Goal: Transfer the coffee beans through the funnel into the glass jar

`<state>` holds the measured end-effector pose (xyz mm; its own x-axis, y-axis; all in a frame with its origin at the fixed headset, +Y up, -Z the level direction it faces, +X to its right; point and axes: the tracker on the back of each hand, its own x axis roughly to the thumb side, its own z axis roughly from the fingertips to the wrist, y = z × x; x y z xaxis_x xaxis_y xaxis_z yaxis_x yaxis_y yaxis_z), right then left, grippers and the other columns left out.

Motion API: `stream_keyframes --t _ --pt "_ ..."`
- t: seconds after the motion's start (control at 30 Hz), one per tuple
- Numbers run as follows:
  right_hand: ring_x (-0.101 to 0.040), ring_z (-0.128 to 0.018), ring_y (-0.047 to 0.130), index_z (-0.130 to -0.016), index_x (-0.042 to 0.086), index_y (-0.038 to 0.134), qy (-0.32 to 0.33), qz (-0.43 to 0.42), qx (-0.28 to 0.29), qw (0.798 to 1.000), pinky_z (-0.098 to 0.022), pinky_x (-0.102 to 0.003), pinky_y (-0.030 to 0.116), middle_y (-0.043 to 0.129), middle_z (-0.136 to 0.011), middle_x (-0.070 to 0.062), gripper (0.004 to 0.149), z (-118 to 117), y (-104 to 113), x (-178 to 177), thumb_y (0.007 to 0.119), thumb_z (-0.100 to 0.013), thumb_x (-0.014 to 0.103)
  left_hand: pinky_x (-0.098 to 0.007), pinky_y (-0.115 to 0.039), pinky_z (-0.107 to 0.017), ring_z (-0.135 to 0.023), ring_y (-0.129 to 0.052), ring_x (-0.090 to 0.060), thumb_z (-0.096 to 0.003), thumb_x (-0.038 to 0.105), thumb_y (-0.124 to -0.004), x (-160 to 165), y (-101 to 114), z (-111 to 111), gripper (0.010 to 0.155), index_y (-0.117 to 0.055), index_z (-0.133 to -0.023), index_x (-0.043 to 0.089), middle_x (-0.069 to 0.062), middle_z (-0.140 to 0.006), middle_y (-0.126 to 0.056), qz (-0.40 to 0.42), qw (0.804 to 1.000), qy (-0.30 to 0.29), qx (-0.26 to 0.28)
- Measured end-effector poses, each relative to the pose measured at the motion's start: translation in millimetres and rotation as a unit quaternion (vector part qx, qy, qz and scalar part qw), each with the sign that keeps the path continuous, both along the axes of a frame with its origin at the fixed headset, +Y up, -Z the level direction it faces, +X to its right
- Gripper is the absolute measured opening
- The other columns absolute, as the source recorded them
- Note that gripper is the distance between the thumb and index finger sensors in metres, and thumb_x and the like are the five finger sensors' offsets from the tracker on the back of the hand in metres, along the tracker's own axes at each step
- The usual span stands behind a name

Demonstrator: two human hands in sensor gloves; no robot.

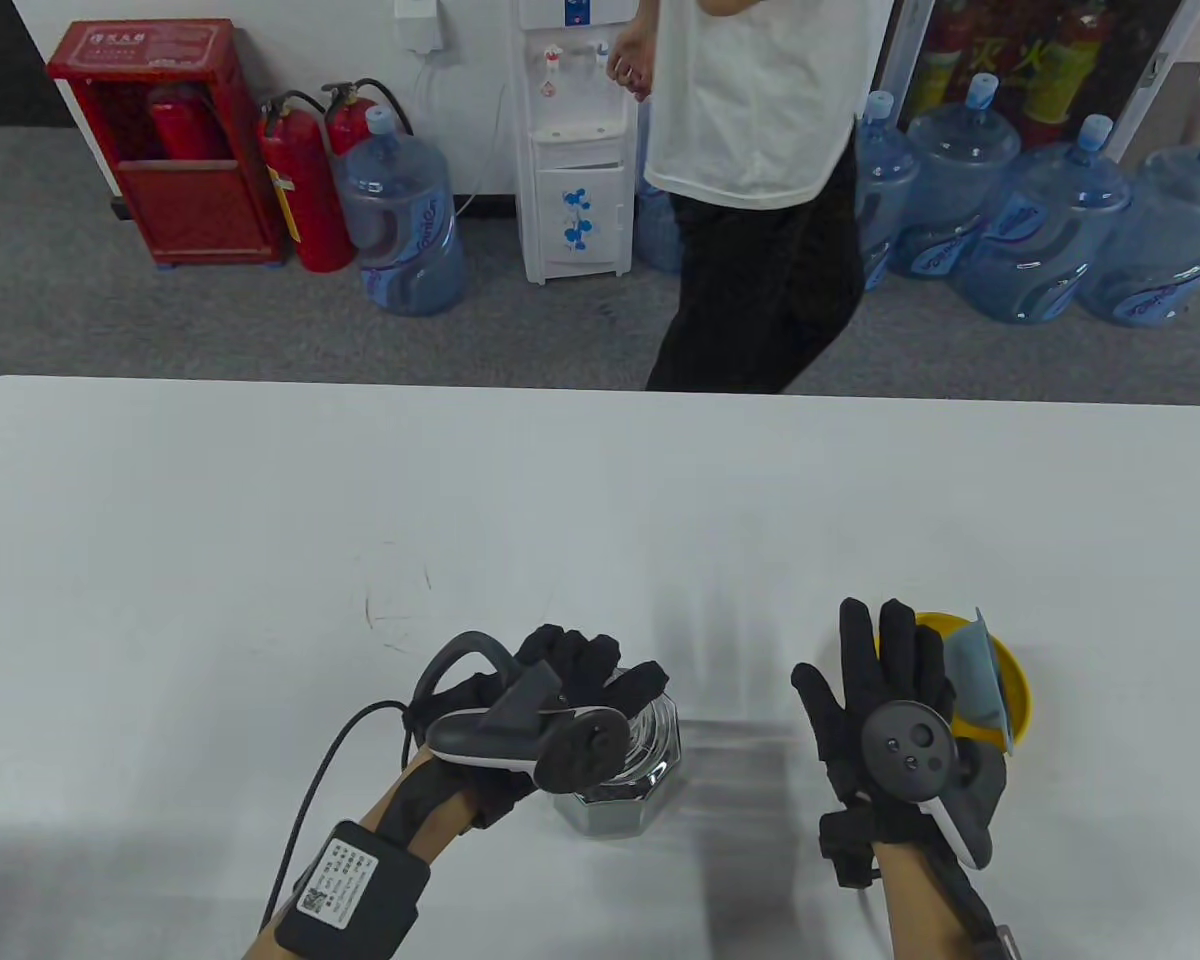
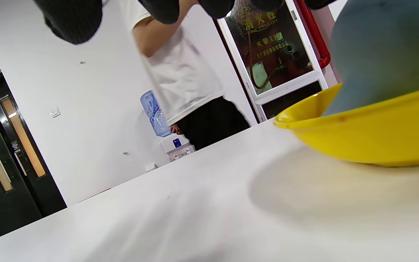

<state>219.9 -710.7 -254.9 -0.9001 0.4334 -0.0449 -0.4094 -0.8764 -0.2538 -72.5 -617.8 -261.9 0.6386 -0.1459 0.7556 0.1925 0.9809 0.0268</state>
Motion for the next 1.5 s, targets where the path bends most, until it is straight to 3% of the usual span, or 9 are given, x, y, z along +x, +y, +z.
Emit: stream_keyframes --t 0.27,0.83,1.03,1.2,1.33,1.5 --pt "-0.050 -0.113 0.023 -0.125 0.029 0.032 0.002 -0.001 -0.005 1.000 -0.075 -0.072 0.034 0.020 -0.129 -0.018 0.073 0 -1 0 0.057 -0.065 0.064 -0.061 -0.059 -0.078 -0.092 -0.079 -0.037 -0.0457 0.057 -0.072 8 -1 0 0.076 -0.050 -0.114 0.031 -0.019 -0.113 -0.063 -0.010 1.000 -0.004 0.005" --pt "-0.050 -0.113 0.023 -0.125 0.029 0.032 0.003 -0.005 -0.015 1.000 -0.075 -0.072 0.034 0.020 -0.129 -0.018 0.074 0 -1 -1 0.057 -0.065 0.064 -0.061 -0.058 -0.078 -0.094 -0.077 -0.038 -0.0468 0.056 -0.072 -2 -14 -2 0.077 -0.046 -0.115 0.031 -0.018 -0.114 -0.059 0.048 0.999 -0.003 -0.006" --pt "-0.050 -0.113 0.023 -0.125 0.029 0.032 0.004 -0.006 -0.016 1.000 -0.075 -0.072 0.034 0.020 -0.129 -0.018 0.074 0 -2 -2 0.057 -0.065 0.064 -0.064 -0.052 -0.079 -0.105 -0.072 -0.036 -0.0489 0.062 -0.065 -12 -17 -1 0.078 -0.040 -0.116 0.030 -0.013 -0.119 -0.054 0.075 0.997 0.020 -0.010" --pt "-0.050 -0.113 0.023 -0.125 0.029 0.032 0.007 0.001 -0.015 1.000 -0.075 -0.072 0.033 0.020 -0.129 -0.018 0.074 1 -1 -5 0.057 -0.065 0.064 -0.066 -0.045 -0.080 -0.114 -0.059 -0.040 -0.0502 0.065 -0.059 -42 -3 2 0.080 -0.035 -0.118 0.029 -0.012 -0.123 -0.046 0.198 0.979 0.055 -0.022" --pt "-0.050 -0.113 0.022 -0.125 0.029 0.032 0.002 -0.002 -0.008 1.000 -0.075 -0.072 0.033 0.020 -0.129 -0.018 0.073 2 1 -4 0.057 -0.065 0.064 -0.065 -0.043 -0.080 -0.117 -0.053 -0.040 -0.0510 0.064 -0.058 -82 16 8 0.078 -0.037 -0.118 0.030 -0.010 -0.125 -0.044 0.254 0.955 0.123 0.094" --pt "-0.048 -0.114 0.023 -0.125 0.029 0.033 -0.006 -0.004 0.010 1.000 -0.075 -0.071 0.034 0.022 -0.129 -0.015 0.073 6 4 -1 0.057 -0.065 0.064 -0.065 -0.033 -0.080 -0.120 -0.032 -0.041 -0.0524 0.062 -0.058 -119 16 11 0.075 -0.037 -0.117 0.032 -0.006 -0.126 -0.031 0.350 0.909 0.189 0.126"
